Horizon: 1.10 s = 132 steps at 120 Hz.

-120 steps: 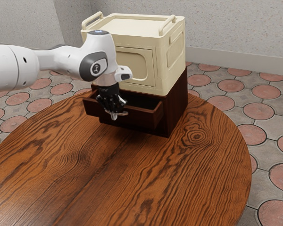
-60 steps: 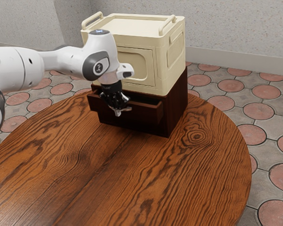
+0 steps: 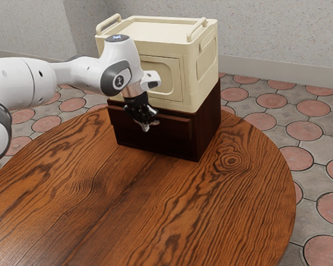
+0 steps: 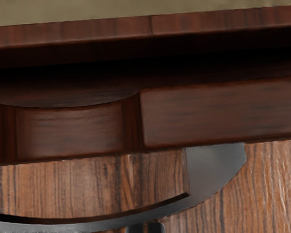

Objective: Push the drawer handle with one arm to close the drawer

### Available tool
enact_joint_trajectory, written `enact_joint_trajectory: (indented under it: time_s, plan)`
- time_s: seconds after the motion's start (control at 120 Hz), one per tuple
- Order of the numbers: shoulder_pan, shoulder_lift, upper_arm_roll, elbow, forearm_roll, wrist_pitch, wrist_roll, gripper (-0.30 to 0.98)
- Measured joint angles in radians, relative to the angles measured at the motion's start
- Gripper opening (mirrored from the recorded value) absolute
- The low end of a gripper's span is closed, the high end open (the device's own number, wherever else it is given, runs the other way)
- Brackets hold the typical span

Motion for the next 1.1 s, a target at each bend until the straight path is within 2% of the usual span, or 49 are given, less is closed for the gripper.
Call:
enact_joint_trajectory:
  time_s: [0.467,0.783,0.875,0.95,1.05,1.1]
  plan:
    - [-0.002,0.017,-0.002,0.008,-0.005,0.084,0.006,-0.1]
    - [0.022,0.007,0.001,-0.034,-0.038,0.123,0.007,-0.1]
    - [0.053,-0.078,0.002,-0.133,-0.047,0.123,0.005,-0.1]
    - [0.054,-0.198,-0.005,-0.207,-0.05,0.083,0.003,-0.1]
    - [0.05,-0.447,-0.077,-0.22,-0.052,-0.119,0.004,-0.1]
    - [0.016,-0.535,-0.091,-0.214,-0.069,-0.231,0.015,-0.1]
